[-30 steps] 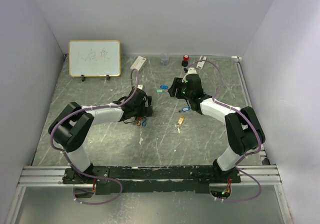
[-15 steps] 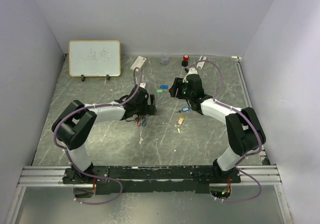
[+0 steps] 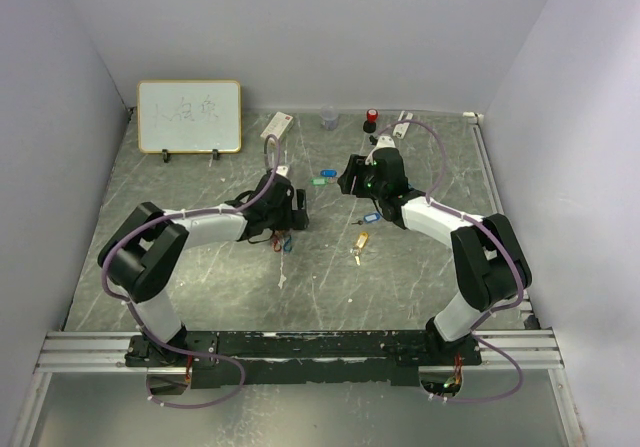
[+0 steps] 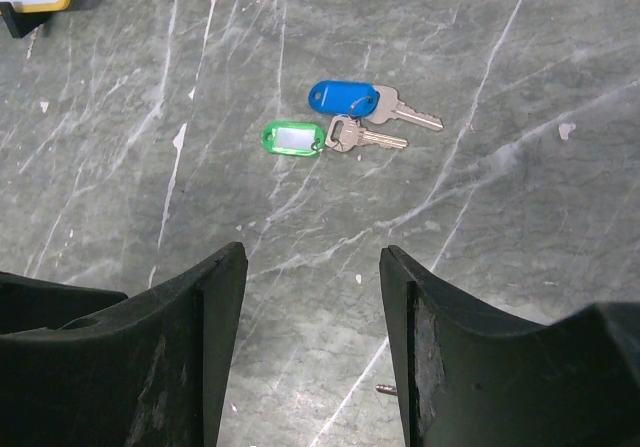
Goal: Put the keys on the keyring
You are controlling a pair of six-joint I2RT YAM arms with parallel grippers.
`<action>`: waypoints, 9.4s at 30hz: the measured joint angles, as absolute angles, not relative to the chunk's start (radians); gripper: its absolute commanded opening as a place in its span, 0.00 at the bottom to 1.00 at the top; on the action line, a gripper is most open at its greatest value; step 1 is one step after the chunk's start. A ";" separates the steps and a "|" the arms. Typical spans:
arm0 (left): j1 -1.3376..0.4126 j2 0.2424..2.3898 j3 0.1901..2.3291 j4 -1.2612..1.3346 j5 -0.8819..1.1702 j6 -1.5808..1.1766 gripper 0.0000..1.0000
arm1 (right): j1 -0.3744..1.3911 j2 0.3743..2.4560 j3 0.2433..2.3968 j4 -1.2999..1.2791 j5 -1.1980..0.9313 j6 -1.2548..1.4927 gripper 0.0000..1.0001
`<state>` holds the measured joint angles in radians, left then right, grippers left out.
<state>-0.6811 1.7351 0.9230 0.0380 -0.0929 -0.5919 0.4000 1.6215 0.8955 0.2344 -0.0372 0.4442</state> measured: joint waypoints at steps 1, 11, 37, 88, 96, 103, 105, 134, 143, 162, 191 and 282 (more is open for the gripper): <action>-0.680 1.734 0.920 0.038 -0.094 -0.590 0.90 | 0.400 1.621 0.896 0.234 -0.037 0.444 0.57; -0.675 1.731 0.893 0.038 -0.122 -0.572 0.84 | 0.399 1.618 0.896 0.234 -0.037 0.444 0.57; -0.651 1.706 0.863 0.009 -0.249 -0.538 0.85 | 0.398 1.603 0.889 0.234 -0.036 0.444 0.57; -0.546 1.571 0.833 -0.112 -0.367 -0.490 0.86 | 0.398 1.603 0.889 0.234 -0.038 0.444 0.57; -0.546 1.571 0.807 -0.104 -0.299 -0.503 0.86 | 0.398 1.603 0.889 0.234 -0.041 0.444 0.57; -0.546 1.578 0.796 -0.096 -0.257 -0.518 0.85 | 0.398 1.603 0.889 0.234 -0.041 0.444 0.57; -0.546 1.588 0.794 -0.092 -0.249 -0.524 0.84 | 0.398 1.603 0.889 0.234 -0.041 0.444 0.57; -0.547 1.637 0.797 -0.060 -0.284 -0.525 0.35 | 0.398 1.603 0.889 0.234 -0.040 0.444 0.57; -0.547 1.631 0.789 -0.051 -0.284 -0.528 0.30 | 0.398 1.603 0.889 0.234 -0.040 0.444 0.57; -0.547 1.552 0.786 -0.095 -0.308 -0.503 0.31 | 0.398 1.603 0.879 0.235 -0.040 0.444 0.57; -0.540 1.614 0.792 -0.132 -0.349 -0.460 0.71 | 0.398 1.603 0.878 0.235 -0.041 0.444 0.57; -0.512 1.485 0.880 -0.098 -0.239 -0.478 0.07 | 0.398 1.581 0.874 0.055 0.001 0.395 0.51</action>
